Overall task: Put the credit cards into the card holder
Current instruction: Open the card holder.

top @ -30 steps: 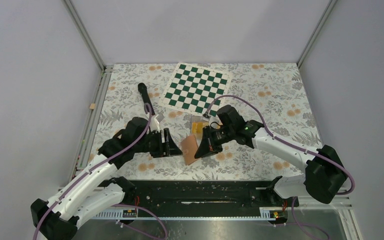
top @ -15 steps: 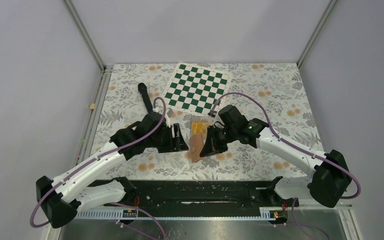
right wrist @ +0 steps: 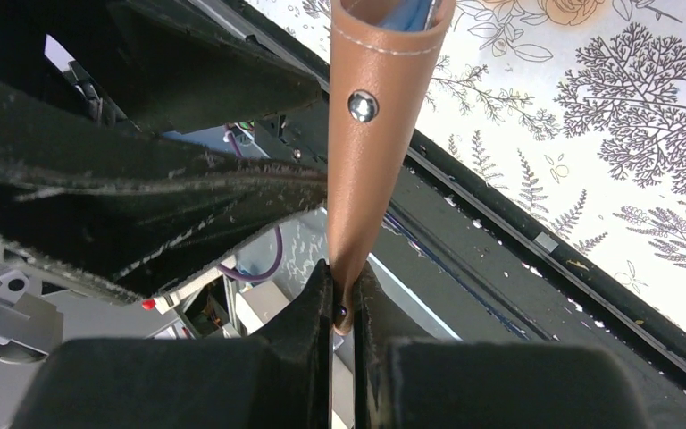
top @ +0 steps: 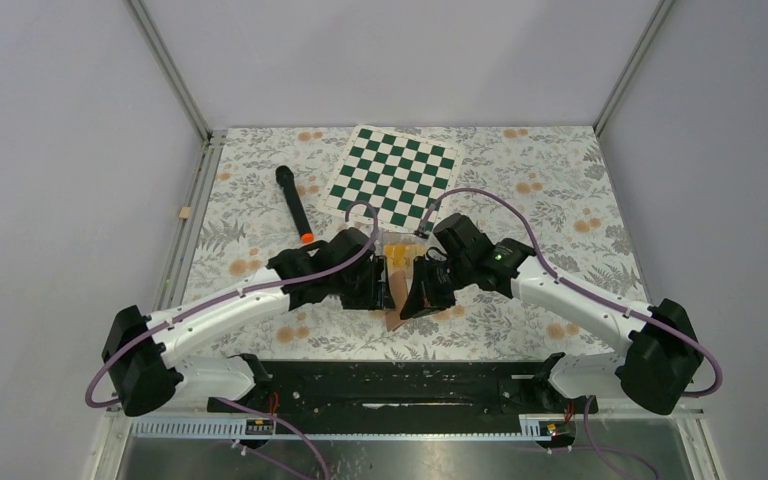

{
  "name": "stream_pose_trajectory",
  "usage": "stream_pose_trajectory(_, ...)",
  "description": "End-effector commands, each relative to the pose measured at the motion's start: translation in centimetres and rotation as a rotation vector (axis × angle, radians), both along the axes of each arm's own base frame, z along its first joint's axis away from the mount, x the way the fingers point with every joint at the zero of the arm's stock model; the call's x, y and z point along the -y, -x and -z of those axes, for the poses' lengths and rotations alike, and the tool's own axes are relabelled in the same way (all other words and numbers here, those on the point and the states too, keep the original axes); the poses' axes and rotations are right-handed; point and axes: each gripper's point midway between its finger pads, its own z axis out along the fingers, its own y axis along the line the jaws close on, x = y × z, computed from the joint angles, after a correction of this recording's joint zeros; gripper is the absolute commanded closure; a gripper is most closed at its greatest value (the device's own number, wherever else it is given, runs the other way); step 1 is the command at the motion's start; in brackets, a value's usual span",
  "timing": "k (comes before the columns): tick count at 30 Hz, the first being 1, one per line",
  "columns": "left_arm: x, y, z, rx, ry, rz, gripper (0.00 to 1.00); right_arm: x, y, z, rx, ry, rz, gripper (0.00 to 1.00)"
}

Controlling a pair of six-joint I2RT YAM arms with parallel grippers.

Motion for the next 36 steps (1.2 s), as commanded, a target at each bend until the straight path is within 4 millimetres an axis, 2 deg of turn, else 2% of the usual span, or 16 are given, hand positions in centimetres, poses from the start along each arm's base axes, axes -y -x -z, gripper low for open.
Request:
stream_pose_trajectory(1, 1.2, -2.3, -1.7, 0.080, 0.031, -0.062, 0.56, -1.1, 0.2, -1.7, 0.038, -0.037, -0.031, 1.00)
stream_pose_trajectory(5, 0.4, -2.9, -0.4, 0.080, -0.021, -0.112, 0.67, -1.2, 0.6, -1.7, 0.037, -0.038, -0.042, 1.00)
stream_pose_trajectory(14, 0.4, -2.7, 2.3, 0.026, -0.095, -0.096, 0.75, -1.1, 0.7, -2.0, 0.045, -0.044, -0.042, 1.00)
stream_pose_trajectory(23, -1.2, -1.1, 5.4, -0.044, -0.161, -0.100, 0.82, -0.8, 0.5, -2.4, 0.067, -0.037, -0.038, 1.00)
stream_pose_trajectory(30, -1.4, -0.7, 4.6, -0.040, -0.120, -0.105, 0.82, -0.4, 0.7, -1.9, 0.067, -0.015, -0.035, 1.00)
stream_pose_trajectory(36, -0.8, 0.3, 3.5, -0.068, 0.016, -0.107, 0.81, -0.2, 0.6, -2.1, 0.076, -0.015, -0.022, 1.00)
